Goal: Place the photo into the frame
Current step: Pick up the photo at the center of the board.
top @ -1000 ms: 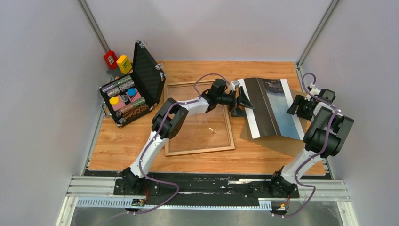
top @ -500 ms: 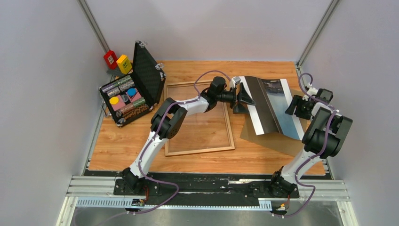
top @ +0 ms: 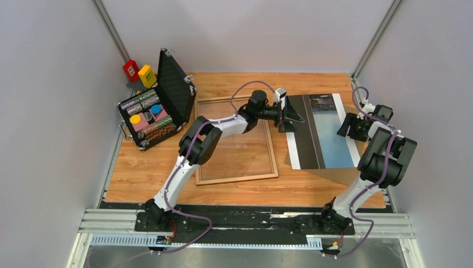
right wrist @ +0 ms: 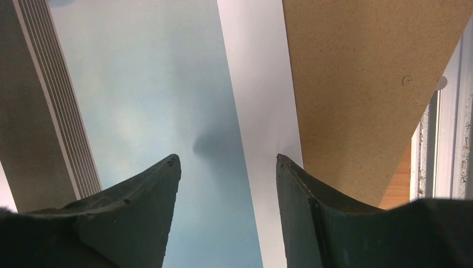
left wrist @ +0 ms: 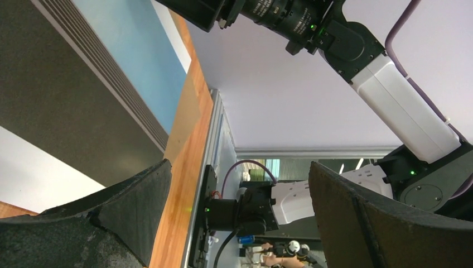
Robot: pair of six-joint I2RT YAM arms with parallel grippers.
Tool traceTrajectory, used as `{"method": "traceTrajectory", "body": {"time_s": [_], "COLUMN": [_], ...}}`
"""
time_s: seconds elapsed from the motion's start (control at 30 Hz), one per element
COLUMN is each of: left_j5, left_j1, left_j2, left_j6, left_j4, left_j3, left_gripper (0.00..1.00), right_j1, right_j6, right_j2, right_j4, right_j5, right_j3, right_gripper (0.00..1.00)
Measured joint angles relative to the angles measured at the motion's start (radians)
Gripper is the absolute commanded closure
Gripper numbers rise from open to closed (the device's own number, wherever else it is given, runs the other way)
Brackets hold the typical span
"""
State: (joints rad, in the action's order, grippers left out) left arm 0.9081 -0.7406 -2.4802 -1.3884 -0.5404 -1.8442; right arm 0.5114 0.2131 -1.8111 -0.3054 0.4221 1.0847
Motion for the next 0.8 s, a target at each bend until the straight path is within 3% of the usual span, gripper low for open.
{"method": "traceTrajectory", "body": {"time_s": [0.23,0.53,0.8], "left_j5": [0.002,-0.147,-0.28], "left_j1": [-0.005,-0.006,-0.011], "left_j2": [0.0,0.0,0.004], "left_j6": [0.029,0.394,0.55], "left_j4": [0.028,0.586,0.828], "left_j3": [-0.005,-0.122,-0.168], "left_gripper": [0.0,0.0,0.0], "right_j1": [-0.001,-0.007,-0.027], "right_j6": [0.003,0.003,-0.002], "right_j2": [0.005,0.007,0.01], "right_j4": [0.007,0.006,-0.023], "right_j5": [-0.001,-0.008,0.013], "right_j3": [-0.007,-0.008,-0.009], "right_gripper": [0.39,0.38,0.38]}}
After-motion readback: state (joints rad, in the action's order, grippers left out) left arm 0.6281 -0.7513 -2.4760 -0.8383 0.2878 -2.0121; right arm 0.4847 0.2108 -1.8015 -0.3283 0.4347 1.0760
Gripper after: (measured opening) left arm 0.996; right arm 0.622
